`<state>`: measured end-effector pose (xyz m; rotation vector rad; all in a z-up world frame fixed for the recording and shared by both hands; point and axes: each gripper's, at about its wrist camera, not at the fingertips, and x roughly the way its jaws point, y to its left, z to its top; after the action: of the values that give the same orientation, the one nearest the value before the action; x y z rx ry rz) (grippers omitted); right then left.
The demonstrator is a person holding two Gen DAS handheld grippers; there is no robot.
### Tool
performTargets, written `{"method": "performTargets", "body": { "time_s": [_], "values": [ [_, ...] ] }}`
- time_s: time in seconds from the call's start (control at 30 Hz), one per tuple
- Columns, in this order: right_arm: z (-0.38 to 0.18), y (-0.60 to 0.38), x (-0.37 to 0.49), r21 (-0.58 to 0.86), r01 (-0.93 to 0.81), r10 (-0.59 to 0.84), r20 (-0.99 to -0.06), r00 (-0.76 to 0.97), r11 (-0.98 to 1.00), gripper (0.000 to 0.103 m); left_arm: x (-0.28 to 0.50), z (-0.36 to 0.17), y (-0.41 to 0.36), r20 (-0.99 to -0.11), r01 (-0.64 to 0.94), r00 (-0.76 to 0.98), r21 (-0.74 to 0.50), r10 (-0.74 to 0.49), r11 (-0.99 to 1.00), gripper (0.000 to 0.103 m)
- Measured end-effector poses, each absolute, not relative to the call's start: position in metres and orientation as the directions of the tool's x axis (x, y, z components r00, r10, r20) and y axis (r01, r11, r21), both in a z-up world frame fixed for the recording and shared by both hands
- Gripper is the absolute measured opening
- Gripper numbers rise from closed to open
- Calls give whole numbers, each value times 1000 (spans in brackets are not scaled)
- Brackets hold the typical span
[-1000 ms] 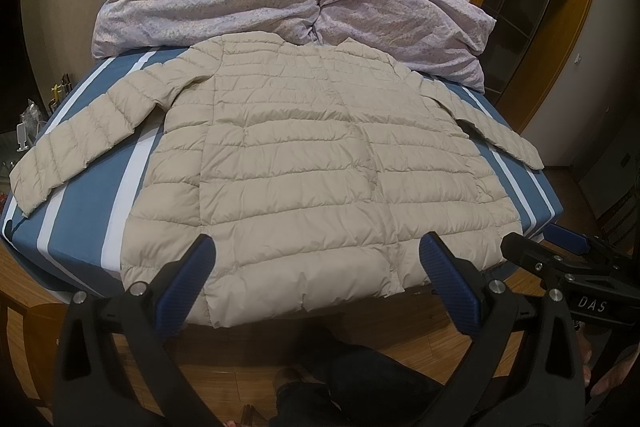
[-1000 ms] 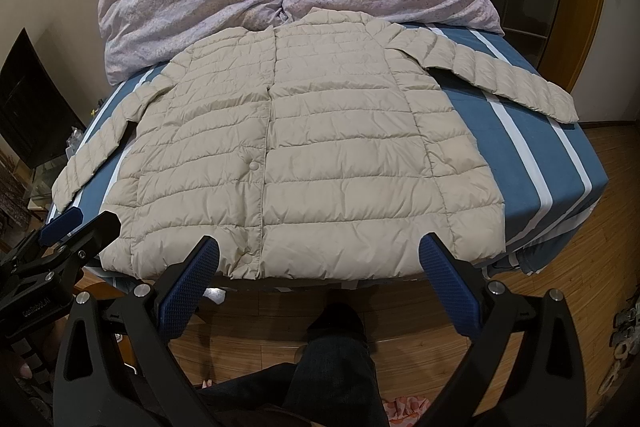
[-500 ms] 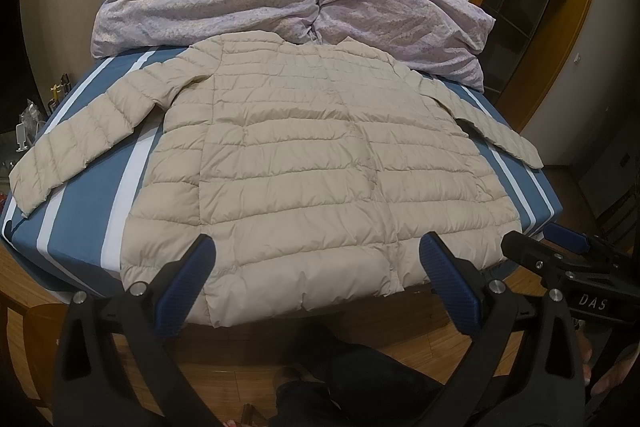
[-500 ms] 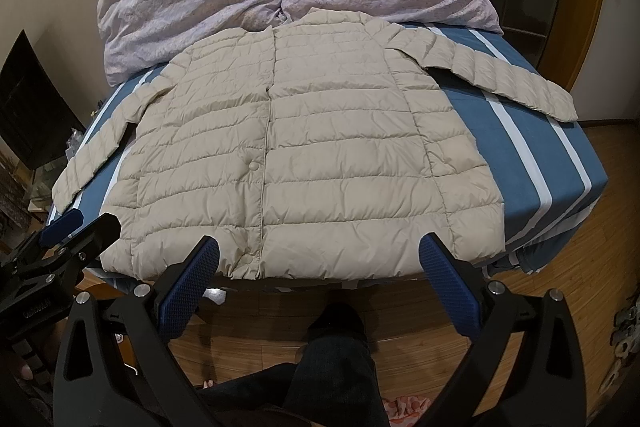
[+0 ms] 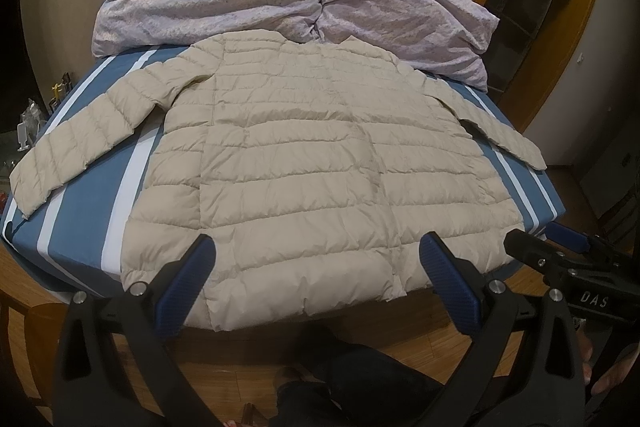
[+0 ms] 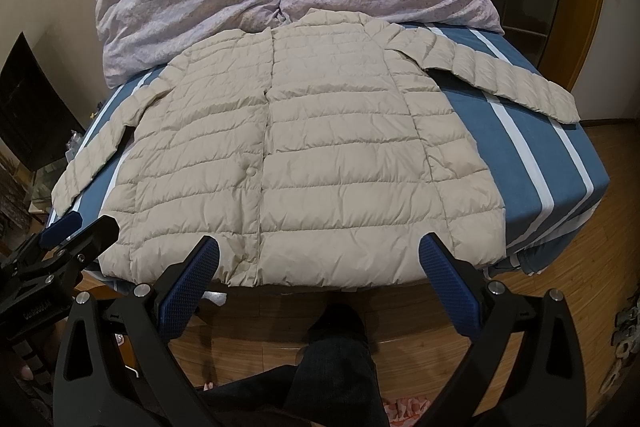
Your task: Fold large clothes
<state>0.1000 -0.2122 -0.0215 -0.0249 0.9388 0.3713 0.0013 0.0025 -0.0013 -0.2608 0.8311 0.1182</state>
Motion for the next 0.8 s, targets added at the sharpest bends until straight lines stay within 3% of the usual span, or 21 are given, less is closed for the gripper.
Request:
{"method": "performTargets", "body": {
  "time_s": [0.37,0.7,0.8],
  "values": [
    [-33,-226,156,133,-248,249,-808,533,960,102,39,-12,24,-776,-260,630,-173,32,950,101],
    [-55,-312,282,200,42,151,-847,509,979,102,105,-20,35,-799,-261,597,-115,67,959,101],
    [-69,-351,324,235,160,130,-862,490,959,94,123,-25,40,-810,-258,584,-121,55,958,101]
  ]
}}
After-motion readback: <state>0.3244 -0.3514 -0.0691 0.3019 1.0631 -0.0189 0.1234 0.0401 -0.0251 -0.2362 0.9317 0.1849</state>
